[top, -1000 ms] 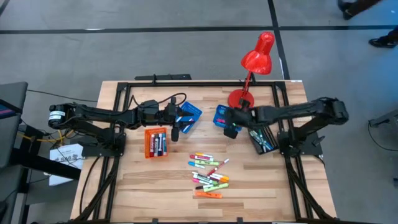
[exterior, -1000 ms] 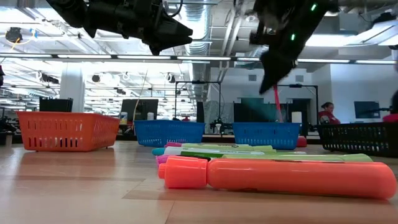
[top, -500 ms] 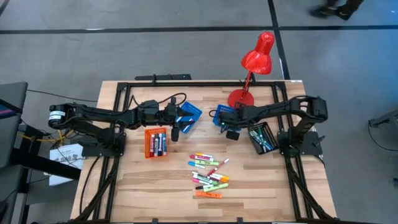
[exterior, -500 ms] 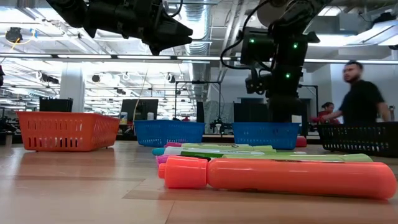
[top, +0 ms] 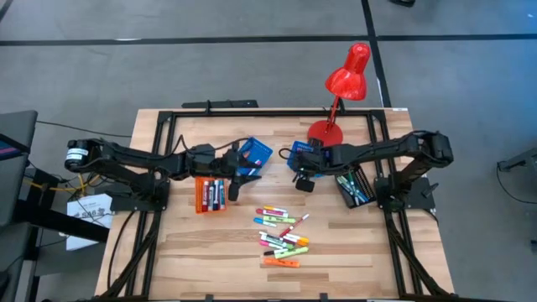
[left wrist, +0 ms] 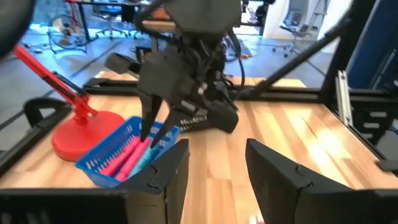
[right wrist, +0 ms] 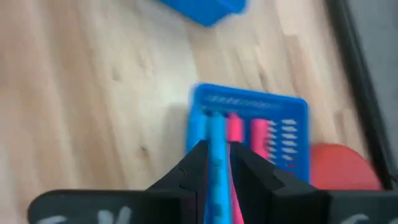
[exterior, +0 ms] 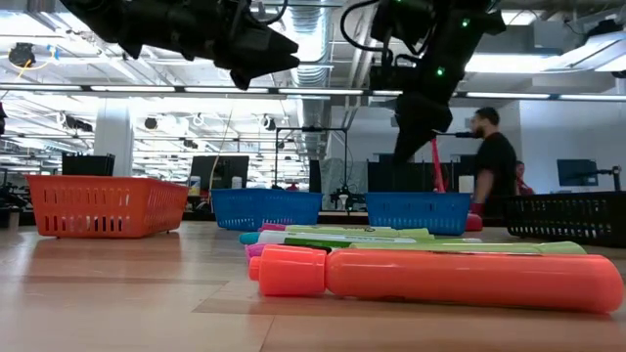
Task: Pick & Place Markers
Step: Put the top large light green highlighter pen into the right blue bin, then put the large pink marker pen into the orange bin
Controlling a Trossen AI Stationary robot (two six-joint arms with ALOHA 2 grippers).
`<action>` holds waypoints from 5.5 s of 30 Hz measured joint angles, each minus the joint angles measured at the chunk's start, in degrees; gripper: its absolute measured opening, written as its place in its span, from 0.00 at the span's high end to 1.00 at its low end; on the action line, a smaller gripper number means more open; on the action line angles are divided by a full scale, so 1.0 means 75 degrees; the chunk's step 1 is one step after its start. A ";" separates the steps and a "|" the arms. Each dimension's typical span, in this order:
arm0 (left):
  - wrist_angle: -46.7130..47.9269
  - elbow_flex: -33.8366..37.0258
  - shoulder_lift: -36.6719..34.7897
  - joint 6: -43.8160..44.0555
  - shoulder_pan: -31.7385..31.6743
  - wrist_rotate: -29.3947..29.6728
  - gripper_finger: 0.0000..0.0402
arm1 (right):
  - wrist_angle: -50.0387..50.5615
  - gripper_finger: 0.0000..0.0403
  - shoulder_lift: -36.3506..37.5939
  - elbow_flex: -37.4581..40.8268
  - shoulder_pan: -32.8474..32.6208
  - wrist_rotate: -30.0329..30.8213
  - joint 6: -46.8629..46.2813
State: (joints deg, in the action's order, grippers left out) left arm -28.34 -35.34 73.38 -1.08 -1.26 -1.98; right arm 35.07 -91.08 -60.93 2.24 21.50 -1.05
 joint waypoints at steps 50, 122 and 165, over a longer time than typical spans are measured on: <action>-0.1376 0.0152 0.0000 -0.1772 -0.0312 0.0061 0.61 | -0.2191 0.60 -0.2436 -0.0032 -0.2865 -0.2192 -0.2659; -0.0938 0.0182 0.0003 0.0227 0.0274 0.0058 0.61 | 0.1093 0.78 -0.0650 0.0044 0.0953 0.0173 -0.0601; 0.0004 0.0184 0.3050 0.0647 0.1234 -0.0662 0.61 | -0.0826 0.78 0.0202 -0.1371 -0.0714 -0.2622 0.1593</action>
State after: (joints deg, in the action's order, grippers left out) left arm -28.31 -33.95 96.26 3.77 7.99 -6.94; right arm 28.87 -89.57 -71.21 -3.11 1.83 10.90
